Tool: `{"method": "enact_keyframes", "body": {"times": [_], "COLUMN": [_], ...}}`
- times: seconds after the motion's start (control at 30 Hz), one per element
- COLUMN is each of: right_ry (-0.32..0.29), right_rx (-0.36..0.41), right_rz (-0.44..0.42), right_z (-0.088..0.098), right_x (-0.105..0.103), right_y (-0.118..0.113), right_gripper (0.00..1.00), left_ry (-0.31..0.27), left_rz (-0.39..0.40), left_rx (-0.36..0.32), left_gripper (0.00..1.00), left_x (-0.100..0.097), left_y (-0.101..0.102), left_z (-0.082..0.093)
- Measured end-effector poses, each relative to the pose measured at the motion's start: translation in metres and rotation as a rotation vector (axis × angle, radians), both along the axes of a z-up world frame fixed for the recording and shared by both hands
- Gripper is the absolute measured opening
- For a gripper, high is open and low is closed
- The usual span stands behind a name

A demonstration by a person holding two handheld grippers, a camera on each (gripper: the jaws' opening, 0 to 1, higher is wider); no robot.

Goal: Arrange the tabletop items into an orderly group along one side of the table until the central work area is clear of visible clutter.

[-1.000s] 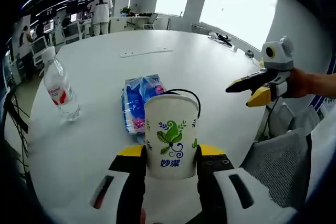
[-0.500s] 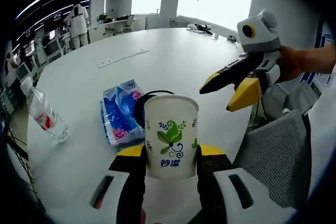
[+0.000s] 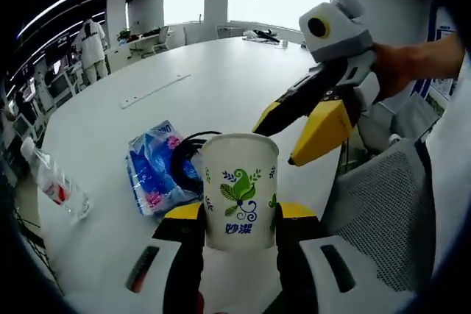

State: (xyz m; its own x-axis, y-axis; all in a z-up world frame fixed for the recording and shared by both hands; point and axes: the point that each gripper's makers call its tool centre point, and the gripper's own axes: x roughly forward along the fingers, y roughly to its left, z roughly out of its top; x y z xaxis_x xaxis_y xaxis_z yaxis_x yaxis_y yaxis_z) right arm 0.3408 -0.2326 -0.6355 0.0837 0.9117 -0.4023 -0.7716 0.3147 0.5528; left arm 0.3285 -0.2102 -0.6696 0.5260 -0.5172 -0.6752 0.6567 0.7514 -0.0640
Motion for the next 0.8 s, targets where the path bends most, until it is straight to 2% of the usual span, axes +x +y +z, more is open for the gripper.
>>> {"method": "enact_keyframes", "body": {"times": [0.2,0.53,0.8], "right_ry": [0.022,0.046,0.064], "right_rx": [0.023,0.048,0.074], "right_rz": [0.024,0.054,0.074], "right_z": [0.002,0.002,0.007], "right_x": [-0.008,-0.020,-0.025], "right_y": [0.006,0.006,0.007], "right_gripper": [0.31,0.08,0.01], "left_ry": [-0.014,-0.006,-0.004], "left_rz": [-0.054,-0.120,-0.139], "left_rx": [0.012,0.016,0.017], "left_gripper": [0.36,0.36,0.37], "left_x": [-0.003,-0.014,-0.014], "left_y": [-0.011,-0.022,-0.026], "left_z": [0.002,-0.001,-0.001]}}
